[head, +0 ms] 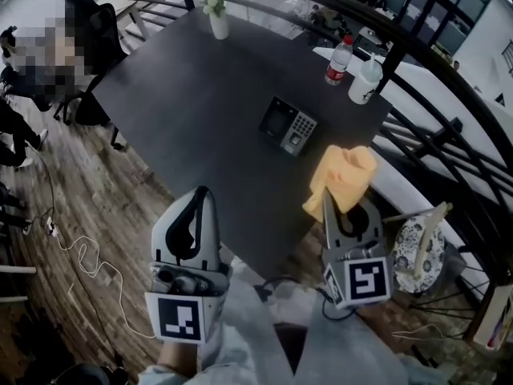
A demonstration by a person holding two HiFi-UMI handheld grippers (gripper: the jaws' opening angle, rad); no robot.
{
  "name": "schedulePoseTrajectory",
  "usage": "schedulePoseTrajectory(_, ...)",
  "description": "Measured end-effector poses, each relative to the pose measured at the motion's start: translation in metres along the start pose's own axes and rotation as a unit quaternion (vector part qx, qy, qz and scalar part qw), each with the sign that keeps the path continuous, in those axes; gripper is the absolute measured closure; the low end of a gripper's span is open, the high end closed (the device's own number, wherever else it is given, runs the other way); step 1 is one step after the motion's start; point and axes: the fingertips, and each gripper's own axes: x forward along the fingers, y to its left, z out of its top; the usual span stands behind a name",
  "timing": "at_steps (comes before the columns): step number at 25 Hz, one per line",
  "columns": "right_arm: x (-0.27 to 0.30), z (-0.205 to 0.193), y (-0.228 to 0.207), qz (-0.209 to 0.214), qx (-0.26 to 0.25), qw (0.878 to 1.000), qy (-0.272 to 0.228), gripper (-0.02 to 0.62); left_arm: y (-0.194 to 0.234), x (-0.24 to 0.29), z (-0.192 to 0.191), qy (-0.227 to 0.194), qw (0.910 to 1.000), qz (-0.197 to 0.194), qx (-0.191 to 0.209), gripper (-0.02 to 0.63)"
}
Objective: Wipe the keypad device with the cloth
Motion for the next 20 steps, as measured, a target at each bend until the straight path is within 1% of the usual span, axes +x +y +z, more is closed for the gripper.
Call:
schedulePoseTrajectory(5, 0.025, 0.0, 0.002, -0.026, 0.004, 1.0, 0.014, 0.525, 0.03, 0.023, -0.009, 0.001, 0.9998, -0.021, -0.001, 0.594)
schedulePoseTrajectory(11, 0.055, 0.002, 0.01, -0.053, 0.003, 0.998, 0.032, 0.525, 0.055, 0.052, -0.023, 0.004, 0.9984, -0.052, -0.023, 0.594)
schedulePoseTrajectory(16, 0.082, -0.004, 0.017, -0.067, -0.01, 0.996, 0.051, 0.525, 0.073, 0.074, -0.042, 0.01, 0.9965, -0.074, -0.039, 0.594)
schedulePoseTrajectory(20, 0.102, -0.01, 0.018, -0.081, -0.006, 0.995, 0.065, 0.525, 0.086, 0.091, -0.056, 0.017, 0.9946, -0.09, -0.049, 0.594)
